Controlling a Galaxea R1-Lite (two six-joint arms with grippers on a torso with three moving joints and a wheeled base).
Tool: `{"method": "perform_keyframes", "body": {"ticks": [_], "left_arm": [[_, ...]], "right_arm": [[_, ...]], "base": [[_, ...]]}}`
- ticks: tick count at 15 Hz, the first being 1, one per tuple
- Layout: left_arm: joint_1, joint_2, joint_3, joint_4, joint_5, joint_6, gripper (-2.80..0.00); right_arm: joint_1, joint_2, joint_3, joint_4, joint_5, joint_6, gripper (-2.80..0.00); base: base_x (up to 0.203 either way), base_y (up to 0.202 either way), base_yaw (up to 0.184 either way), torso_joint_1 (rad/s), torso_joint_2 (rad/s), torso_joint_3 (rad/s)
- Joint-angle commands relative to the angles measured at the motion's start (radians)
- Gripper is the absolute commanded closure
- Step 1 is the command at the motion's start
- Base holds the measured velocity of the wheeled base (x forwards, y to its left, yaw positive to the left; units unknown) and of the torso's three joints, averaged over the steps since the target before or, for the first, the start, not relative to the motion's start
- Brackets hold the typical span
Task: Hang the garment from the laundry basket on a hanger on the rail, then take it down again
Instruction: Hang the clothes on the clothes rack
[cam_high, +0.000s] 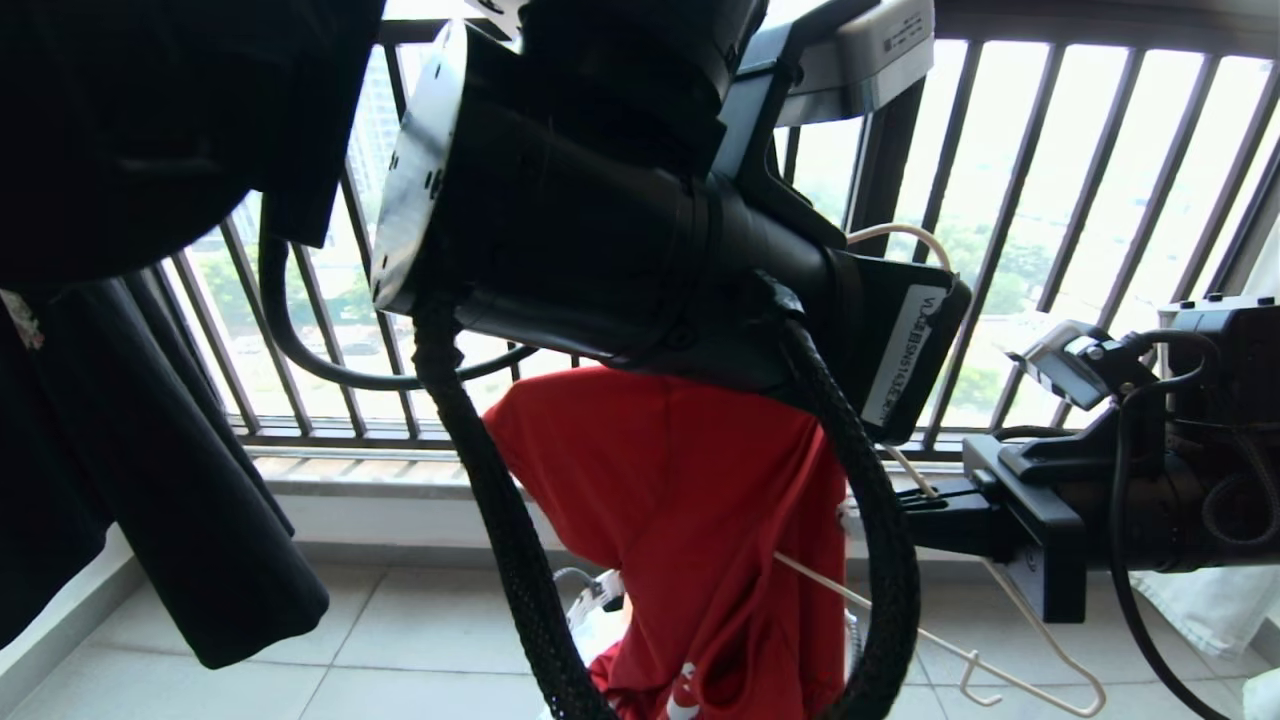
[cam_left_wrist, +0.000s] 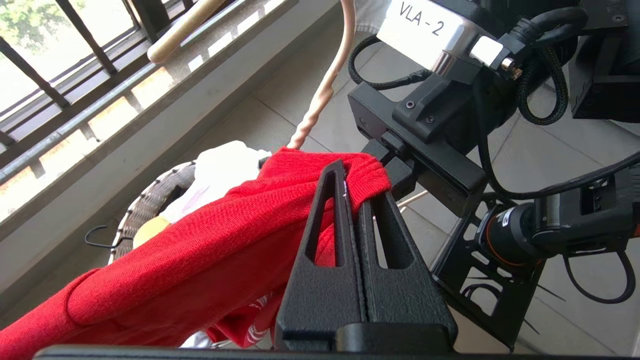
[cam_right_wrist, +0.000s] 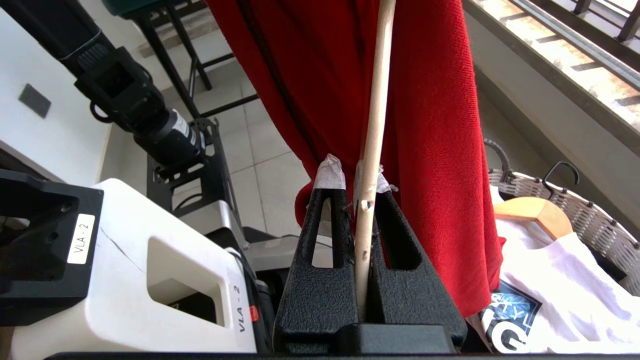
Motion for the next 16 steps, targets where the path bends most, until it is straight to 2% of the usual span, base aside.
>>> {"method": "perform_keyframes", "body": {"ticks": [1,6,7,13,16], "left_arm": [[-0.006,0.003,0.0,0.002,0.005,0.002,0.0],[-0.005,0.007,0.004,0.002,0.031,0.002,0.0],[-0.005,0.006,0.003,0.002,0.033,0.004,-2.8],[-0.005,-0.017,0.025,0.005,0.058,0.005,-2.8],[-0.005,-0.072,0.086,0.006,0.059,0.005,-2.8]], "right_arm": [[0.0,0.002,-0.001,-0.002,0.004,-0.001,0.0],[-0.001,-0.001,-0.003,-0.002,0.004,-0.001,0.0],[-0.001,-0.002,-0.003,0.0,0.004,-0.001,0.0],[-0.003,-0.012,-0.003,-0.002,0.004,-0.001,0.0],[-0.006,-0.013,-0.004,-0.002,0.004,-0.001,0.0]], "base": [[0.0,0.0,0.0,0.0,0.0,0.0],[0.0,0.0,0.0,0.0,0.0,0.0],[0.0,0.0,0.0,0.0,0.0,0.0],[0.0,0.0,0.0,0.0,0.0,0.0],[0.0,0.0,0.0,0.0,0.0,0.0]]}}
